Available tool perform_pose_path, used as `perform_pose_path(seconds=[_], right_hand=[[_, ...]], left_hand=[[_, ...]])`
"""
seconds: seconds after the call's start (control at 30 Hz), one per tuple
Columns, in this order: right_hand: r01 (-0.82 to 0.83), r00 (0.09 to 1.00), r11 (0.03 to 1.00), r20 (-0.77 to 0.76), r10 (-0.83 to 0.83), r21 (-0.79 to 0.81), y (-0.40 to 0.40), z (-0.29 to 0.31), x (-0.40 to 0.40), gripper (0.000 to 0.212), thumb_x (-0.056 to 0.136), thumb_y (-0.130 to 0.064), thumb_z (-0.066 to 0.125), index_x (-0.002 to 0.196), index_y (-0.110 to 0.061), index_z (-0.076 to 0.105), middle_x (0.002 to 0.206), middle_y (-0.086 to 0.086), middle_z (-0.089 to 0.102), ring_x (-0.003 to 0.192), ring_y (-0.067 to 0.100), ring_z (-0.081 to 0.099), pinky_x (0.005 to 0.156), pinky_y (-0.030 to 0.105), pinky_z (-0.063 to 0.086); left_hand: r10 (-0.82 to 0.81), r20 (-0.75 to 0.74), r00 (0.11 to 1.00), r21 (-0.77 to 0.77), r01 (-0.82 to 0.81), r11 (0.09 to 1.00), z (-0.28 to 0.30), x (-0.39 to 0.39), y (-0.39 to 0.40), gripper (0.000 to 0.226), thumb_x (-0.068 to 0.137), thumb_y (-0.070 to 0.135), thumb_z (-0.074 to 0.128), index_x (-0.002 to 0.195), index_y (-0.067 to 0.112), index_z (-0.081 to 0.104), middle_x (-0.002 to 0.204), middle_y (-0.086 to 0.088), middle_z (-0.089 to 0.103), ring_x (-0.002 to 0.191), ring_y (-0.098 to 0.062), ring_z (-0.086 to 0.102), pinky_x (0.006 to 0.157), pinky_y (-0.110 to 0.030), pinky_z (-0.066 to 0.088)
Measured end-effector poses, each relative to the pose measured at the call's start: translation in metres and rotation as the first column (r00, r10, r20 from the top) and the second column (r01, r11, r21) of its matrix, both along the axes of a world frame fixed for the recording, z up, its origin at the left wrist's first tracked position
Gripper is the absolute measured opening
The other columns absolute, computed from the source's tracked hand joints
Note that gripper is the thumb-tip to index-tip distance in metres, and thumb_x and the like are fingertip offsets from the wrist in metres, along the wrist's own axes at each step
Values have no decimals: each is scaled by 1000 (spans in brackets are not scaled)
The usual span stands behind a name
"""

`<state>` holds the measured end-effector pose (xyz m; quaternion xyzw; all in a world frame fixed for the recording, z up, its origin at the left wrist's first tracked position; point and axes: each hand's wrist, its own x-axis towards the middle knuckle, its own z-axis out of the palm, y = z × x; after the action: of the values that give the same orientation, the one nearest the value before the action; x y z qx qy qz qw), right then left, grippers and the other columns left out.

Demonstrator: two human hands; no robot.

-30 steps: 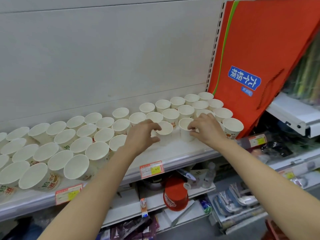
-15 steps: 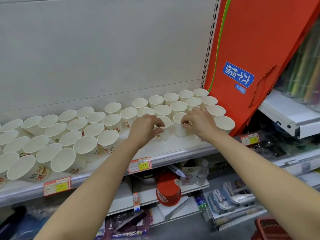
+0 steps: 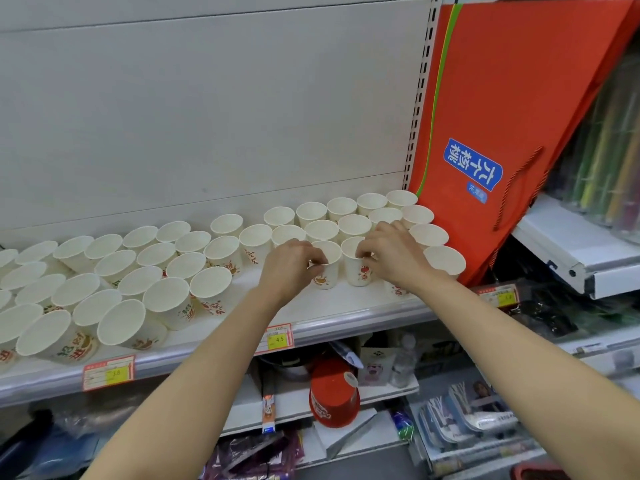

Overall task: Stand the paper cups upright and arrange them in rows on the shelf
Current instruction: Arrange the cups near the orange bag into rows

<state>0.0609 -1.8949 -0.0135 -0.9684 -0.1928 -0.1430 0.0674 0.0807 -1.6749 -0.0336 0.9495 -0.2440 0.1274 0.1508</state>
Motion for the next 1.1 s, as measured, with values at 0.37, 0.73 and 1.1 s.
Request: perform_pose_path(seconds=[0.37,0.73,1.1], right_hand=[[-147,955,983,274,112,113,35,0,15,3,76,-19,74,75,-18,71,72,-4,66,77,24,54,71,37,40],[-213,961,977,182,210,-7,150,5,65,19,57,-7,78,70,-18,69,65,-3,62,73,28,55,65,33,40],[-19,1000,996,17,17,84,196,-3,81,13,79,-16,61,77,-23,71,76,-4,65,86,23,50,78,33,28]], left_hand=[[324,35,945,-74,-321,944,23,21,78,15,89,26,63,99,29,73,95,8,68,93,-17,61,66,-31,44],[454,6,891,112,-452,885,49,96,153,23,86,13,60,93,29,74,98,0,71,94,-23,61,68,-28,41],[286,-241,928,225,-233,946,41,128,146,15,79,35,68,85,24,75,86,1,70,83,-22,64,62,-26,42]])
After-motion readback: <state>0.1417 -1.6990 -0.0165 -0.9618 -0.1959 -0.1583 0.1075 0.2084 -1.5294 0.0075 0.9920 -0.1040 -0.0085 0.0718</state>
